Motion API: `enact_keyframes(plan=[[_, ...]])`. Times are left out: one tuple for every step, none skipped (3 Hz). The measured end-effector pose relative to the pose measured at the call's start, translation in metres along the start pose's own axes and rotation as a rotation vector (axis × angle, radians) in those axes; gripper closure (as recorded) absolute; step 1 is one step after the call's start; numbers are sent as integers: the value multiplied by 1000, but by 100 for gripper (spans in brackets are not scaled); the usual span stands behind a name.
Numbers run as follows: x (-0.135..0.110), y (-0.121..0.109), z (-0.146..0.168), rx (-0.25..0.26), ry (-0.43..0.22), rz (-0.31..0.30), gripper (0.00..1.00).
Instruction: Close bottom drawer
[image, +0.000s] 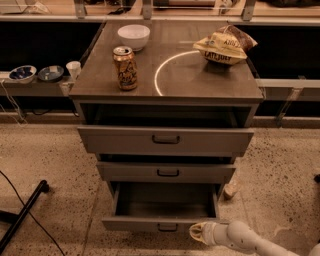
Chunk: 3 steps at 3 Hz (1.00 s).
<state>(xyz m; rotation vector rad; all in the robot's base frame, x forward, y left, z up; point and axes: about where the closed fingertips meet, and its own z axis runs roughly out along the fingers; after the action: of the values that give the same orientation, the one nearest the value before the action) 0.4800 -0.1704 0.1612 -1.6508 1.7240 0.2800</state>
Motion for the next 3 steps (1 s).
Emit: enact_keyframes(plan=[[4, -7, 8, 24, -16, 1, 100], [4, -14, 15, 41, -23, -8, 100], [6, -36, 27, 80, -40, -27, 100]])
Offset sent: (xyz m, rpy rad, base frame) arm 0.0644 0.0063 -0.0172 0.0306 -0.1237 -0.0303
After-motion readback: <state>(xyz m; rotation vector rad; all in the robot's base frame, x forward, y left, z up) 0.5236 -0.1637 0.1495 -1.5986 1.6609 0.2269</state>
